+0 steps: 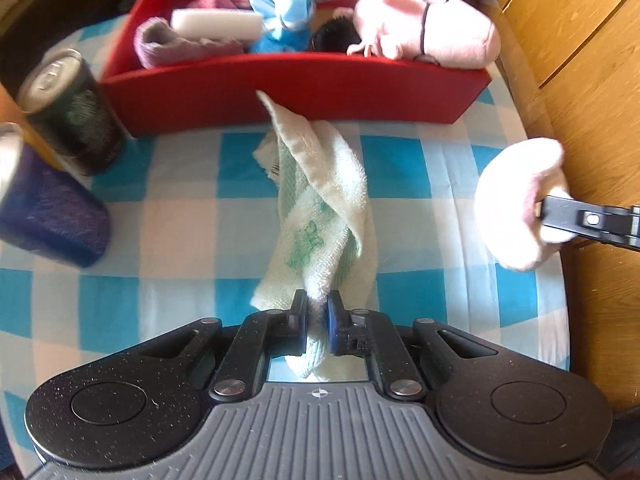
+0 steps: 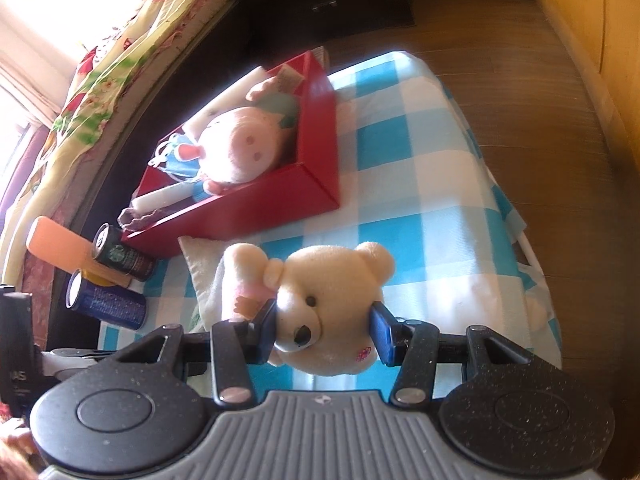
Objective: Organize soft objects
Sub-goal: 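Lift and carry the towel in the left gripper to the red box while the right gripper carries the bear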
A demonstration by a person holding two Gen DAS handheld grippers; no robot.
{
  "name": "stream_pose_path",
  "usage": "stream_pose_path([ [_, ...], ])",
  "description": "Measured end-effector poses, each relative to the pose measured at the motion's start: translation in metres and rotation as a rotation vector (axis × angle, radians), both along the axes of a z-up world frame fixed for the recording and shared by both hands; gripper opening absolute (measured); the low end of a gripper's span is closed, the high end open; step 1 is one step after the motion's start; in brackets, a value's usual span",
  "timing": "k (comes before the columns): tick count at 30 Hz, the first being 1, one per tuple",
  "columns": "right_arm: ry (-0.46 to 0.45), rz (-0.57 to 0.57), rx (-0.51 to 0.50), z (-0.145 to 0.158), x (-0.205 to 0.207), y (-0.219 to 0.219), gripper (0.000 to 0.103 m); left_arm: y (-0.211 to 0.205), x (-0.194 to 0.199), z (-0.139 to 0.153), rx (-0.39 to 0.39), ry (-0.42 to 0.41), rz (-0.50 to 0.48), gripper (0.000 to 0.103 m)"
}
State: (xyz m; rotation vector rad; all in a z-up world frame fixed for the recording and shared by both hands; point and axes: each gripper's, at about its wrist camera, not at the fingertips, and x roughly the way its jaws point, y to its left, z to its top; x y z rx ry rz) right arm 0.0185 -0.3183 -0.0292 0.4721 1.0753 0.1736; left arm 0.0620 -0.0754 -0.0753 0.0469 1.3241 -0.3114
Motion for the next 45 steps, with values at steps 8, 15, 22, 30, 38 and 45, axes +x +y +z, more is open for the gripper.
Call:
stream_pose_path([
  [8,-0.010,0.032,0.007,0.003,-0.004,0.013,0.026,0.017,-0.028,0.026,-0.017,-0.007,-0.031,0.004],
  [15,-0.005,0.038,0.013,0.002,-0.003,0.013,0.026,0.028,-0.039,0.013,0.009,0.017,-0.009,0.039],
  [22,0.007,0.041,0.020,-0.001,-0.001,0.013,0.026,-0.004,-0.019,0.012,0.048,-0.093,-0.034,0.078],
  [30,0.003,0.055,0.018,-0.001,-0.001,0.015,0.026,-0.001,-0.024,-0.018,0.056,0.022,0.002,0.015],
  [38,-0.039,0.072,0.013,0.015,0.001,0.028,0.026,0.008,-0.019,0.021,-0.028,0.008,0.023,0.010],
  [45,-0.075,0.109,-0.107,0.053,0.016,0.048,0.026,0.003,0.005,0.065,-0.008,-0.071,0.027,0.010],
])
